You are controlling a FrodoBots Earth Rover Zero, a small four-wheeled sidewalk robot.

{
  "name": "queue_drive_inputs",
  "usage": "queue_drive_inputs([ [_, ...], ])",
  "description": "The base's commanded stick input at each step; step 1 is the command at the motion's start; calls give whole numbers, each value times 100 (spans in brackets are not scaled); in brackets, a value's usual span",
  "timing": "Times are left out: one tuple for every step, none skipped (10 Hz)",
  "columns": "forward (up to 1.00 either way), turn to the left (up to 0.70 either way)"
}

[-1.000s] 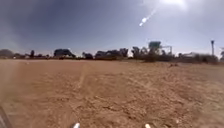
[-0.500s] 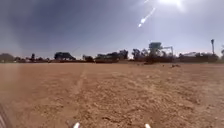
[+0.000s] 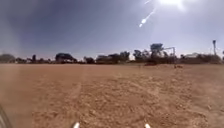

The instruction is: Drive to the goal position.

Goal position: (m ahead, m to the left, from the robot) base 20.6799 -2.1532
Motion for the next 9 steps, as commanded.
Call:
queue_drive_inputs([
  [45, 10],
  [45, 3],
  [45, 0],
  [45, 0],
  [45, 0],
  [45, 0],
  [45, 0],
  [45, 0],
  [45, 0],
])
